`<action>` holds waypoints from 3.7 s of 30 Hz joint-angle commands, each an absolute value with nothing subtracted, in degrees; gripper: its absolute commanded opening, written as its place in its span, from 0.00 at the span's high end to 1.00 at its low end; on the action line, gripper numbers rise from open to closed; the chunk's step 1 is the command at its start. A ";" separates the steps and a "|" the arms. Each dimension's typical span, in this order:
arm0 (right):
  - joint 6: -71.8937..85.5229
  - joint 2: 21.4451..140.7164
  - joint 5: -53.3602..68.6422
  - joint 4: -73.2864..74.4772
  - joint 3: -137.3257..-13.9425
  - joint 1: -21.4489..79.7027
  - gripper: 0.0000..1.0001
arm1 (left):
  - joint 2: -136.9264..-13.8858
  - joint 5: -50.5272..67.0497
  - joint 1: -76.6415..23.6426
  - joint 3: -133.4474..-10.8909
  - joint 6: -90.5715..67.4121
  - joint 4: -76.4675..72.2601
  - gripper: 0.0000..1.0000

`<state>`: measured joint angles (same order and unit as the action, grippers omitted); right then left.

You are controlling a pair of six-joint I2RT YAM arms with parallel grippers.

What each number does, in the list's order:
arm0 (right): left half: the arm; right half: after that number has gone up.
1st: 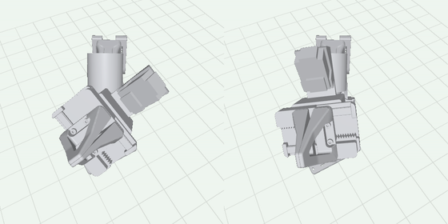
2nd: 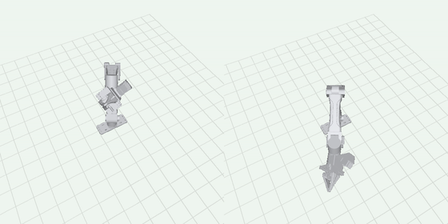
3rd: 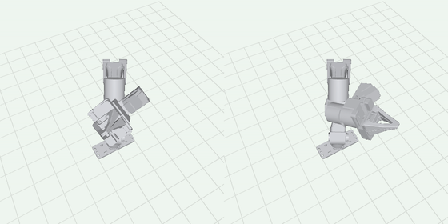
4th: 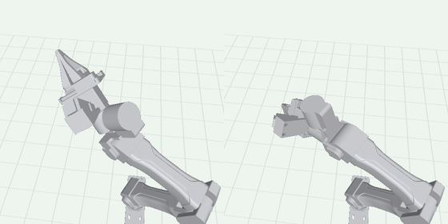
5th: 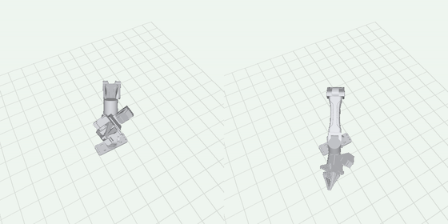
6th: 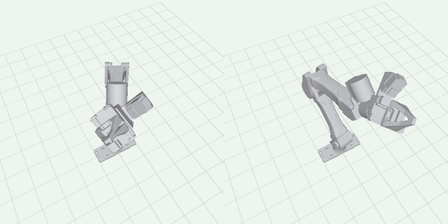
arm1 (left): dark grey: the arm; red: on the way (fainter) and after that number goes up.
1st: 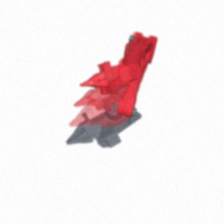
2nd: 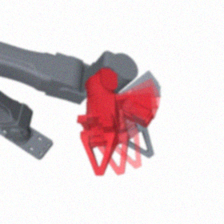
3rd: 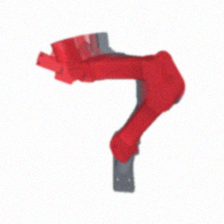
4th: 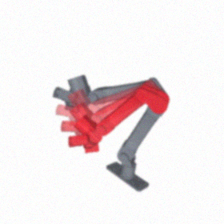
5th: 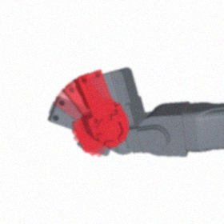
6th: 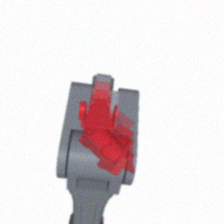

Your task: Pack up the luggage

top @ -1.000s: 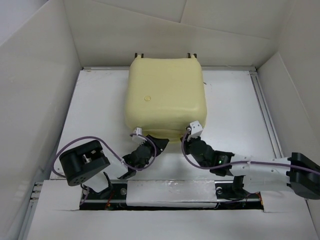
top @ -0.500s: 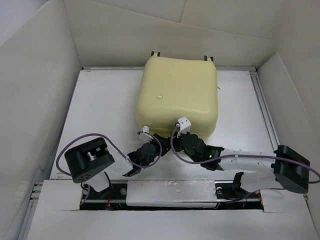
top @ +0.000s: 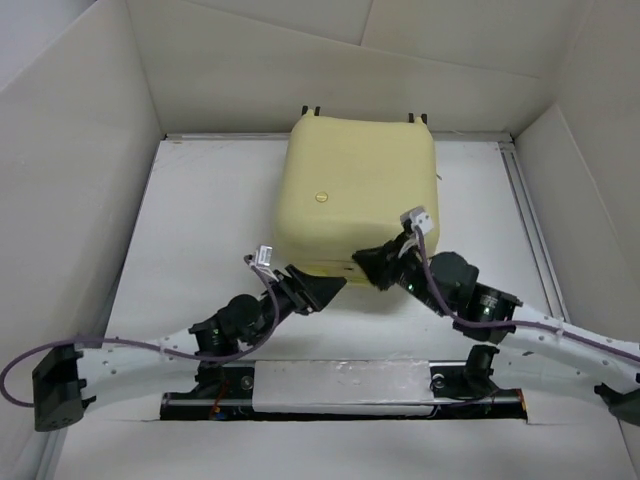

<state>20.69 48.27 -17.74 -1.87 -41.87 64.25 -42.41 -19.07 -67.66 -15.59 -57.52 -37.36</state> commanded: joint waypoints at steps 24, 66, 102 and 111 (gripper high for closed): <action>12.23 85.32 15.28 1.75 -58.34 9.73 0.46 | -82.27 12.74 -14.15 -44.23 -52.90 -21.69 0.18; 25.65 37.62 -6.24 1.32 -30.77 39.10 0.55 | -33.66 -8.37 -24.71 -15.39 -56.43 -5.61 0.31; 29.88 50.55 -16.35 -6.86 -24.19 37.97 1.00 | -49.22 1.58 -16.70 -16.70 -52.47 -19.26 0.75; 27.87 46.68 -13.54 -6.25 -24.34 39.63 0.51 | -38.33 8.33 -17.22 -15.92 -50.63 -15.12 0.70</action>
